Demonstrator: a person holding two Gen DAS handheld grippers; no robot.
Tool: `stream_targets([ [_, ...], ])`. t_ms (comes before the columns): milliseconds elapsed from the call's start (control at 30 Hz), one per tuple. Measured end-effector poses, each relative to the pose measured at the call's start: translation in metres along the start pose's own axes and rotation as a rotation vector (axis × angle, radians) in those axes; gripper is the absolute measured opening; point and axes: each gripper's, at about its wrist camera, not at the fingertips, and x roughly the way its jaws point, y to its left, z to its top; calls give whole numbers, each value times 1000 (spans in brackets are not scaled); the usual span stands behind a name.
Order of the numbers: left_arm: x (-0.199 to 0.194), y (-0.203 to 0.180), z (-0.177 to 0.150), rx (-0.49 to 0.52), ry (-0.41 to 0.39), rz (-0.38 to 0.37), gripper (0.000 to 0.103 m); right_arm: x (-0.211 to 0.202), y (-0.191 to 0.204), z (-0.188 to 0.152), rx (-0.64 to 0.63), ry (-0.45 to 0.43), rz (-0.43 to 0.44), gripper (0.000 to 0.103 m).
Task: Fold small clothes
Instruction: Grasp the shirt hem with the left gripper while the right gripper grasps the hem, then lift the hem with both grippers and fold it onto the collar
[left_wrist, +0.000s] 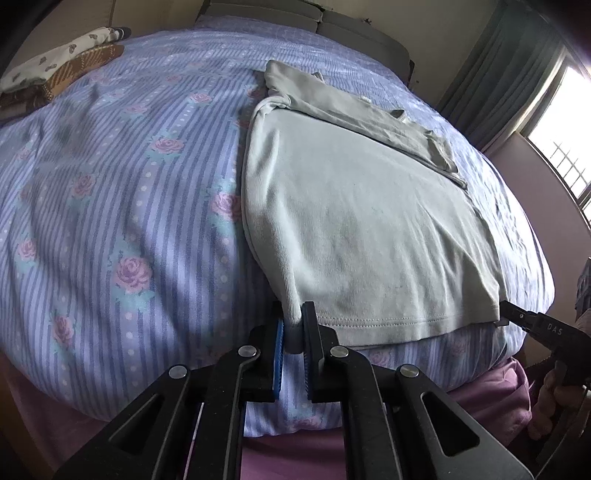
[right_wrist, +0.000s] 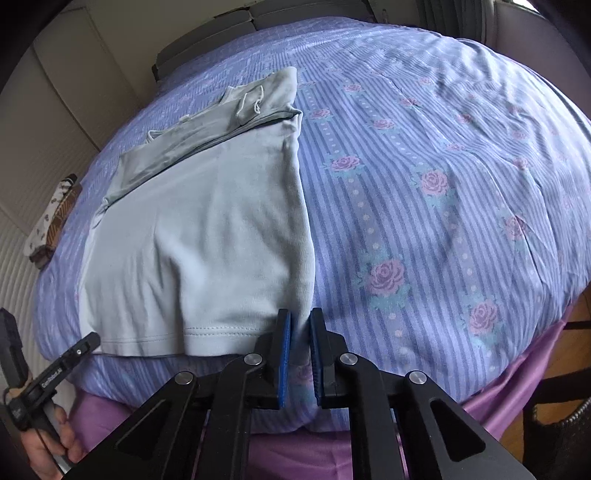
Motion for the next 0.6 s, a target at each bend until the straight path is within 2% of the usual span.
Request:
stream_targets([
  [167, -16, -3, 4, 11, -69, -15, 10, -16, -1, 3, 19, -63, -21, 6],
  [233, -20, -3, 4, 13, -71, -17, 10, -22, 0, 4, 23, -78, -19, 6],
  [433, -38, -4, 9, 11, -91, -29, 10, -45, 5, 16, 38, -149, 32, 6],
  [600, -53, -7, 32, 2, -142, -44, 10, -65, 15, 36, 39, -223, 77, 6],
])
